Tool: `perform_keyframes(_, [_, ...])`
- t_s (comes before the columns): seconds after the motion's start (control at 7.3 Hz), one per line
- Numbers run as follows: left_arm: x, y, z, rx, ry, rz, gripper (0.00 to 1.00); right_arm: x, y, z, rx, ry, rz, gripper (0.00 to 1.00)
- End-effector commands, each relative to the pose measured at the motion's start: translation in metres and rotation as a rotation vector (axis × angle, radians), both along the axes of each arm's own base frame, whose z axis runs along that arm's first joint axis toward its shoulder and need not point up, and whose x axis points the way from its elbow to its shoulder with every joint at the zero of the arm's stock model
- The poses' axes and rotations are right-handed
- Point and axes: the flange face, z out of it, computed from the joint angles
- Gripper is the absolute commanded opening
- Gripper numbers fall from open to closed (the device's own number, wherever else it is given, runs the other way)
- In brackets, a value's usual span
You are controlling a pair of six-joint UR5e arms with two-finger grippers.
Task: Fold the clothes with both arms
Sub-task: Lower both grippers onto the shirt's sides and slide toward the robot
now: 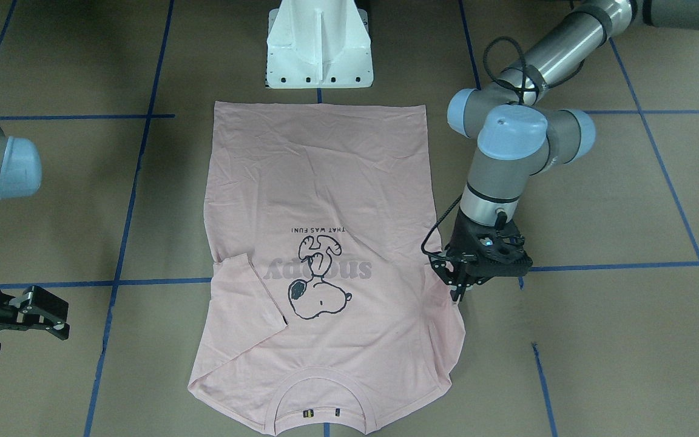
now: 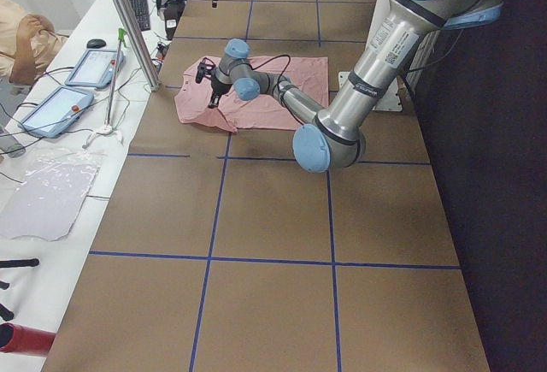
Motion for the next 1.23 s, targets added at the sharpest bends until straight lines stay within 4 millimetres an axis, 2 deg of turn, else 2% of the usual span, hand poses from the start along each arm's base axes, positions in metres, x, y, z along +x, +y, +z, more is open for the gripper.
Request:
perform_keyframes(0.0, [0.041,-0.022,-0.037,-0.050,-0.004,-0.013,0.00,-0.002,0.000,-0.001,-0.005,-0.002,0.002,1.00])
perform_keyframes(0.14, [0.058,-0.027,-0.047,-0.058,-0.011,-0.005,0.00,-0.002,0.000,-0.001,-0.004,-0.001,0.003,1.00])
perform_keyframes(0.27, [0.066,-0.024,-0.049,-0.054,-0.014,0.008,0.33,-0.002,0.000,-0.001,-0.004,-0.001,0.003,1.00])
perform_keyframes(0.41, [0.066,-0.020,-0.052,-0.010,-0.016,0.039,0.99,-0.002,0.000,-0.003,-0.001,-0.002,0.003,1.00])
perform_keyframes(0.55, [0.057,-0.010,-0.067,0.027,0.017,0.049,1.00,-0.002,0.000,-0.005,0.001,-0.005,0.003,1.00])
perform_keyframes(0.69, [0.042,0.009,-0.095,0.072,0.068,0.062,1.00,0.000,0.005,-0.014,0.004,-0.017,0.017,1.00])
perform_keyframes(0.82, [0.038,0.039,-0.098,0.089,0.101,0.100,1.00,-0.008,0.019,-0.032,-0.033,-0.058,0.062,1.00])
perform_keyframes(0.96, [0.024,0.053,-0.101,0.101,0.131,0.115,1.00,-0.040,0.050,-0.052,-0.044,-0.075,0.099,1.00])
perform_keyframes(1.1, [0.010,0.069,-0.102,0.119,0.155,0.125,1.00,-0.080,0.096,-0.071,-0.060,-0.080,0.169,1.00])
